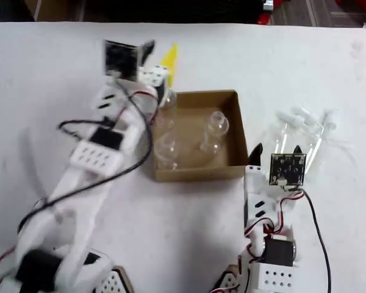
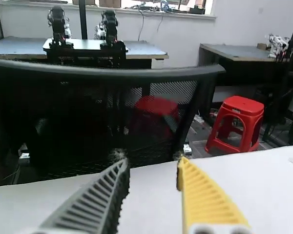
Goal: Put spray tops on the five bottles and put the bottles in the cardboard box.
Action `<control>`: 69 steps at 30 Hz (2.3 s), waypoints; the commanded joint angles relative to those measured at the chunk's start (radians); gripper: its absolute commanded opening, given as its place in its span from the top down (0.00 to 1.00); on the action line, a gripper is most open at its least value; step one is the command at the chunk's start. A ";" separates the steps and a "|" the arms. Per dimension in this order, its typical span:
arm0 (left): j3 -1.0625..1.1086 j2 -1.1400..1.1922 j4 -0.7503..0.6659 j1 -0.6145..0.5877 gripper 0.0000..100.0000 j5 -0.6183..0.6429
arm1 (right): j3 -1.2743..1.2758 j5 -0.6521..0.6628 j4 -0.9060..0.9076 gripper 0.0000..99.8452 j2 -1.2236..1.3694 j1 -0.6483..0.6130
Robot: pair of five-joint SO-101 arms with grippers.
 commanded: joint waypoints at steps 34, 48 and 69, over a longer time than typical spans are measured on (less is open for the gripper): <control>0.948 -1.411 0.575 -0.216 0.86 0.012 | -1.226 -0.028 0.492 0.74 1.053 -0.380; 0.971 -1.440 0.569 -0.209 0.86 0.012 | -1.852 -0.123 0.805 0.74 1.785 -0.398; 0.970 -1.440 0.568 -0.208 0.86 0.012 | -1.903 -0.123 0.894 0.87 1.899 -0.343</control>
